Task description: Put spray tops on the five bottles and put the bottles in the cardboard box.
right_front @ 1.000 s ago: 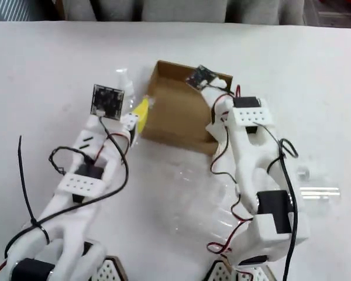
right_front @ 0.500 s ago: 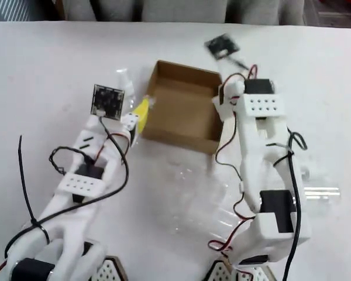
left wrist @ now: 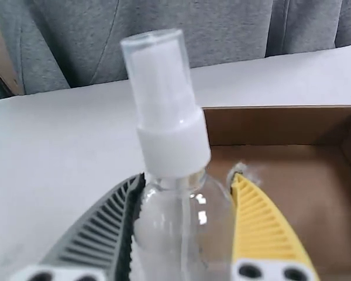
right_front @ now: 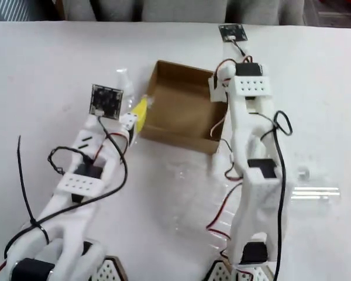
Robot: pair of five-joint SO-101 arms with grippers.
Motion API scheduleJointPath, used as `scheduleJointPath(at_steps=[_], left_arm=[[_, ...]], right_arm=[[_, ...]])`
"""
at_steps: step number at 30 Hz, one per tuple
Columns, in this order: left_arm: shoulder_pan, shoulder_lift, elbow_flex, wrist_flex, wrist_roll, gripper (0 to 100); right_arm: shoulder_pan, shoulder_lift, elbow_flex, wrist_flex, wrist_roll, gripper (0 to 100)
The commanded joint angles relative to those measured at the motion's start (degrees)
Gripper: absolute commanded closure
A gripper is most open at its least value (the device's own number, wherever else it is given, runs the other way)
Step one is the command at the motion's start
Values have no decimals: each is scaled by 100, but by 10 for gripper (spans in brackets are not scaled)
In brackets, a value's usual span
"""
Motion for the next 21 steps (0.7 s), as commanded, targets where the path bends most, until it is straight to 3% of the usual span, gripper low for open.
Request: scheduleJointPath(at_steps=[1,6,14,19,21], left_arm=[[-136,-31,-352,-193,70,902],[-145,-31,-352,-193,70,902],[-145,-31,-334,-193,70,902],[-136,-31,-334,-193,70,902],[-145,-31,-334,-193,70,902]], right_arm=[[57,549,-1275,426,-62,828],[13,1622,-2901,945,44,988],[-75,2879,-5090,1288,1336,954],[-251,3143,-5609,1446,2541,954],[-312,3152,-5635,1473,2523,950]])
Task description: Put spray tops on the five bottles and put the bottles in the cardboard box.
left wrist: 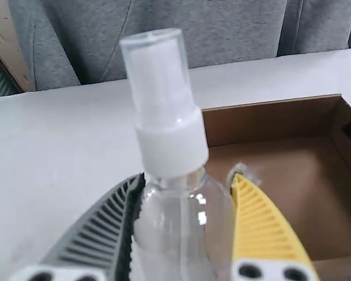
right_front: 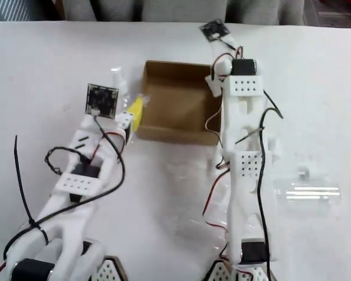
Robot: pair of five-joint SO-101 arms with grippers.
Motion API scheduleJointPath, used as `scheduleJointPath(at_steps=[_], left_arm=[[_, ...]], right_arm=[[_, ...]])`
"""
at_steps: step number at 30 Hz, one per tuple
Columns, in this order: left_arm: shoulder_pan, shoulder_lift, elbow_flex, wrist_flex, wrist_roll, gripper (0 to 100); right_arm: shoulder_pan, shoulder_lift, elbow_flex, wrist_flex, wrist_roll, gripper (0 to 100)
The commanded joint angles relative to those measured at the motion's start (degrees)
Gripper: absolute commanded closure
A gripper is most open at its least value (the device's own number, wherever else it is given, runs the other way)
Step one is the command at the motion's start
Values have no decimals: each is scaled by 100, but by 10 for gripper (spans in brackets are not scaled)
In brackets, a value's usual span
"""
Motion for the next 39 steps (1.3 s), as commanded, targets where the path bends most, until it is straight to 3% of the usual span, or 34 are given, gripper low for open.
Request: scheduleJointPath(at_steps=[1,10,16,25,31,37,39], left_arm=[[-40,-31,-334,-193,70,902],[-40,-31,-325,-193,70,902],[-84,-48,-325,-193,70,902],[-251,-1059,53,-193,79,902],[-251,-1165,35,-202,70,902],[-92,-1156,-431,-202,70,902],[-66,-1147,-668,-202,70,902]], right_arm=[[-259,-136,-369,119,185,949],[-462,-409,-369,479,220,711],[-558,-426,-369,488,484,772],[-497,-1376,-712,1516,-422,779],[224,-2316,686,1525,-1134,785],[734,-3644,3103,1508,-1108,984],[910,-4119,3798,1499,-1090,970]])
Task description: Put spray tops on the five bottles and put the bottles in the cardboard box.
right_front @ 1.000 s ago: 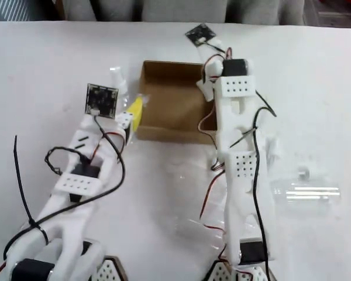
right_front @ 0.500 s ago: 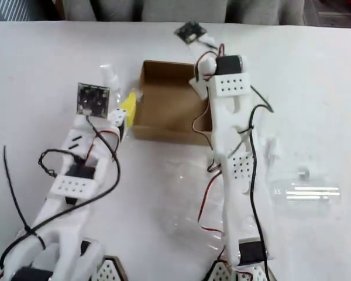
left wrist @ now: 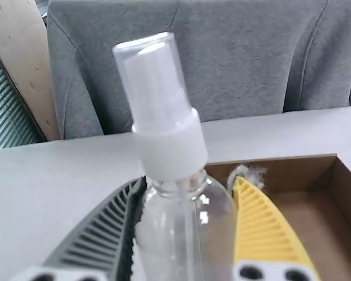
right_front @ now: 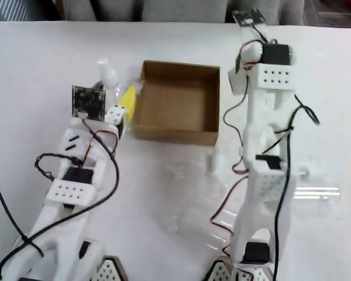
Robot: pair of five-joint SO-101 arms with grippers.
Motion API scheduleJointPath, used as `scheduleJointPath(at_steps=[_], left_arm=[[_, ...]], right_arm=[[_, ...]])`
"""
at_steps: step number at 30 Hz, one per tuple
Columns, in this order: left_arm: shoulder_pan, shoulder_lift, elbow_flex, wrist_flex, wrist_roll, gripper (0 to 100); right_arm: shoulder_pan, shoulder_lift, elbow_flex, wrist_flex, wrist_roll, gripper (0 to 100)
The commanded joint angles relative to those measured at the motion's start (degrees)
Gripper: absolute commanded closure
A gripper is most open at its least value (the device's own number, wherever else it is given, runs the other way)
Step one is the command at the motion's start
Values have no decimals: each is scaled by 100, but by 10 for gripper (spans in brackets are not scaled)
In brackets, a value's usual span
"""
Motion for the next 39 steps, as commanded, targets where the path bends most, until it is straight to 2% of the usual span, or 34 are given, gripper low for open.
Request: scheduleJointPath(at_steps=[1,6,11,14,17,23,30,39], left_arm=[[136,-251,-730,-202,53,902],[426,31,-1415,-202,53,902],[699,1253,-2620,-202,53,901],[796,2158,-3455,-220,53,900],[848,3116,-4149,-651,53,902],[857,4743,-5169,-1169,62,902],[796,6009,-5758,-1371,62,902],[602,6466,-5846,-1477,53,902]], right_arm=[[347,-1165,1108,154,62,966],[901,-2211,2541,145,62,981],[1666,-3160,4299,-101,308,981],[2149,-3793,5600,-664,387,981],[2510,-4444,7024,-1358,387,981],[2686,-5578,9257,-2589,387,981],[2703,-6413,10523,-3670,334,981],[2677,-6563,10699,-3802,334,981]])
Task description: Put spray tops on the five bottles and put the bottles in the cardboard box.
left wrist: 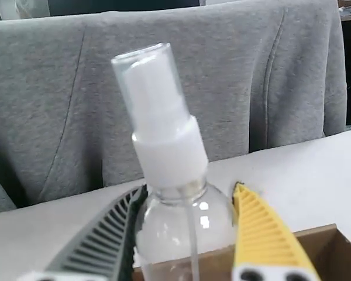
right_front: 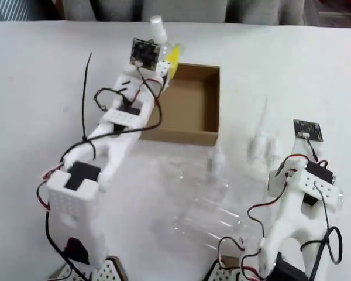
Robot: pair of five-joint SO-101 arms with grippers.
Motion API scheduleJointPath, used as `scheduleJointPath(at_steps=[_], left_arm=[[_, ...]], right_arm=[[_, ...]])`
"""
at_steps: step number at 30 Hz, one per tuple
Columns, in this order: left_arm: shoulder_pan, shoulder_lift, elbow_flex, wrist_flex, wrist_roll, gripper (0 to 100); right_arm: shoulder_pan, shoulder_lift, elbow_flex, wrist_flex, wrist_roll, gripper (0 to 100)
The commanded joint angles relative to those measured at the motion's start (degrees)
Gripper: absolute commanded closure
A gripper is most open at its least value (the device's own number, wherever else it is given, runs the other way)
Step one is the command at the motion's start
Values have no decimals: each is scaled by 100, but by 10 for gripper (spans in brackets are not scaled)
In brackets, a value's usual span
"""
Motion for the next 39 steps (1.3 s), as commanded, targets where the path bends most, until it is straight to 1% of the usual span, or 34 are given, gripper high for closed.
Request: scheduleJointPath(at_steps=[1,7,17,33,39], left_arm=[[-163,40,-422,-290,53,902],[-163,426,-440,-818,53,902],[-347,980,-1064,-809,62,902],[-330,1235,-1222,-818,53,902],[-400,1798,-1829,-800,53,902]], right_arm=[[31,-154,-18,-92,9,981],[31,-154,9,-171,9,981],[31,-154,79,-171,18,981],[31,-154,88,-171,53,981],[31,-154,88,-171,53,981]])
